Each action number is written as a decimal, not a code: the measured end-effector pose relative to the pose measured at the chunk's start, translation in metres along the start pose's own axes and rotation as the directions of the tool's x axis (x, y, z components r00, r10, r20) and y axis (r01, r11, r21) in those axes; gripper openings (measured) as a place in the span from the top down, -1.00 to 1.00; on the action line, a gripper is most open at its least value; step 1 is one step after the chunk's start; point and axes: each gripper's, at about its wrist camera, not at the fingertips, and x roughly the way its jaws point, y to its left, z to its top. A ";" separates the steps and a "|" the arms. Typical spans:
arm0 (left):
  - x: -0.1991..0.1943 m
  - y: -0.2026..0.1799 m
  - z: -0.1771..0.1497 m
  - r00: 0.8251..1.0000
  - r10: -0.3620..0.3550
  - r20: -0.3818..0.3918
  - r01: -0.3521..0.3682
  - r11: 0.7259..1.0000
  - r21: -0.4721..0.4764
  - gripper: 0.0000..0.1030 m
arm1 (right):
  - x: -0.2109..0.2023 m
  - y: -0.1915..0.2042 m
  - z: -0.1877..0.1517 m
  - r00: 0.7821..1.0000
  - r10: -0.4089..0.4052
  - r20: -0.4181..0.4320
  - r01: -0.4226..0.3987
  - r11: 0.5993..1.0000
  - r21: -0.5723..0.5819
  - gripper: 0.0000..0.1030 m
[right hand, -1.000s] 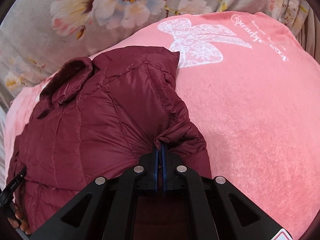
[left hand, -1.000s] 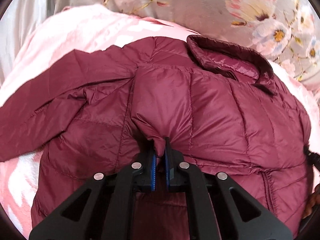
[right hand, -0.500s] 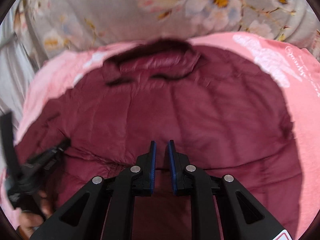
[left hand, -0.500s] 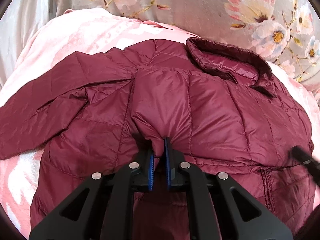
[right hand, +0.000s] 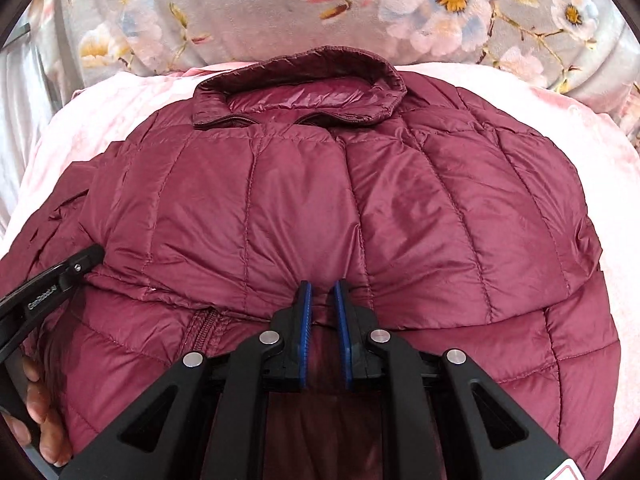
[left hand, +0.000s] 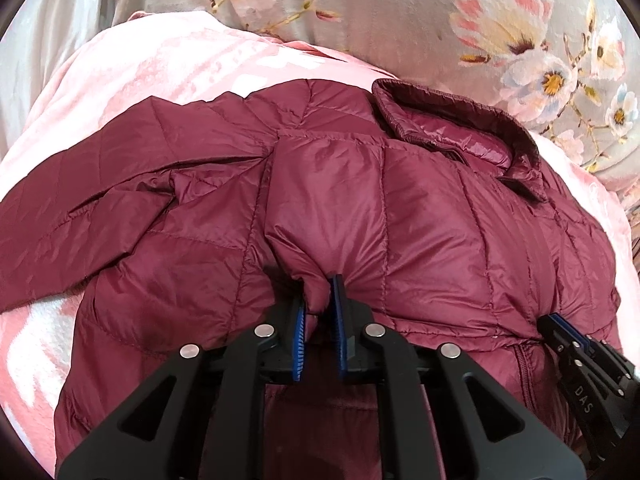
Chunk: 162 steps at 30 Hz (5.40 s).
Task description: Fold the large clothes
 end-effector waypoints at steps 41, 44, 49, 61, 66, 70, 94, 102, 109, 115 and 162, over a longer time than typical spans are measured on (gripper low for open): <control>-0.166 -0.033 0.094 0.957 -0.203 0.207 0.204 0.979 0.014 1.00 | -0.093 -0.052 -0.030 0.987 0.031 0.155 -0.041 0.997 0.064 -0.06; -0.126 -0.107 0.075 0.957 -0.274 0.093 0.264 0.959 0.104 0.91 | -0.098 -0.069 -0.040 0.990 0.007 0.138 -0.018 0.997 0.079 -0.12; -0.081 -0.143 0.029 0.947 -0.317 -0.049 0.320 0.943 0.092 0.05 | -0.101 -0.091 -0.045 0.993 0.018 0.117 -0.030 0.994 0.106 -0.13; -0.084 0.011 0.047 0.972 -0.228 0.055 0.234 0.959 -0.159 -0.63 | -0.064 -0.079 0.006 0.987 0.148 0.068 -0.157 0.975 0.155 -0.24; -0.059 0.077 0.047 0.980 -0.196 0.015 0.189 0.920 -0.342 -0.51 | -0.037 -0.083 0.025 0.999 0.036 0.023 -0.040 0.980 0.194 -0.24; -0.047 0.102 0.034 0.978 -0.205 -0.020 0.182 0.904 -0.387 -0.47 | -0.013 -0.086 0.026 0.998 0.042 -0.040 -0.033 0.978 0.204 0.19; 0.011 0.071 0.065 0.996 0.029 -0.090 -0.052 0.962 -0.270 -0.02 | -0.006 -0.120 0.028 0.999 0.017 -0.034 -0.011 0.987 0.160 0.87; 0.026 0.054 0.049 0.985 0.159 -0.062 -0.165 0.981 -0.106 -0.03 | -0.005 -0.107 0.020 0.998 -0.054 -0.039 0.057 0.995 0.080 0.73; -0.026 0.042 0.063 0.988 0.153 0.020 -0.151 0.986 -0.067 0.01 | -0.070 -0.112 0.032 0.986 -0.126 0.111 0.111 0.985 0.129 0.48; -0.031 -0.010 0.083 0.999 0.018 0.029 -0.017 0.999 -0.043 -0.01 | -0.054 -0.069 0.059 0.995 0.046 0.091 -0.056 0.993 0.105 0.41; -0.002 -0.011 0.075 0.993 -0.107 -0.055 0.106 0.994 -0.023 -0.25 | -0.016 -0.071 0.060 0.980 0.201 0.009 -0.200 0.968 0.153 0.21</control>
